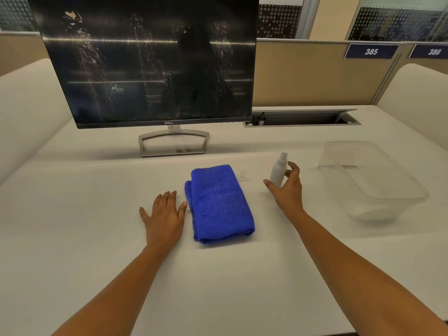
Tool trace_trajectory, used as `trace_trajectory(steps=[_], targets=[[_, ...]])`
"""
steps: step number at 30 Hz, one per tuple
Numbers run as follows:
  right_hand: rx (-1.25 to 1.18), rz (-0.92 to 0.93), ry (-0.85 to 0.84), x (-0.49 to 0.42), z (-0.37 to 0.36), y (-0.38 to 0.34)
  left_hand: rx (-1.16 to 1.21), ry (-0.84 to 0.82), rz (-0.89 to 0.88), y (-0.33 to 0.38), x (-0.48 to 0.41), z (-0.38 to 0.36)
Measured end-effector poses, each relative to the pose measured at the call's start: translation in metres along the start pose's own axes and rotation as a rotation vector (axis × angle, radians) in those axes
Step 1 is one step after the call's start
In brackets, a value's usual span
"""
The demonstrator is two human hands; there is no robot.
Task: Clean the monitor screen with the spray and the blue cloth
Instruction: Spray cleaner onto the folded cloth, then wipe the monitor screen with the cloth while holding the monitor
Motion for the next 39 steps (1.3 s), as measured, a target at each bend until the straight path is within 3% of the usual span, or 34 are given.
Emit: trace_trajectory(steps=[5, 7, 11, 15, 20, 25, 29, 39], targets=[[0.168, 0.146, 0.32, 0.023, 0.032, -0.014, -0.003, -0.002, -0.002, 0.0, 0.001, 0.002], [0.242, 0.187, 0.36, 0.033, 0.035, -0.021, -0.002, -0.005, -0.005, 0.0, 0.002, 0.002], [0.267, 0.249, 0.13, 0.047, 0.006, -0.027, -0.001, -0.009, -0.008, 0.001, 0.003, 0.004], [0.248, 0.101, -0.172, 0.053, -0.039, -0.024, -0.009, -0.022, -0.01, 0.002, 0.004, 0.004], [0.249, -0.139, -0.325, 0.049, -0.07, -0.025, -0.015, -0.034, -0.003, 0.002, 0.004, 0.004], [0.232, -0.328, -0.418, 0.047, -0.088, -0.021, 0.006, -0.04, 0.015, 0.0, 0.005, 0.006], [0.032, -0.408, -0.418, 0.046, -0.1, -0.024, 0.096, -0.005, 0.062, -0.004, 0.007, 0.013], [-0.29, -0.271, -0.387, 0.029, -0.155, -0.092, 0.106, 0.04, 0.161, -0.045, -0.019, 0.053]])
Point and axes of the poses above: each hand's wrist, its own x-axis away from the middle knuckle, its own z-axis out of the back of the hand, y = z × x, the point moved 8 cm from there along -x, towards the middle knuckle, and after that the axes turned 10 degrees about -x, right-handed, at the moved point
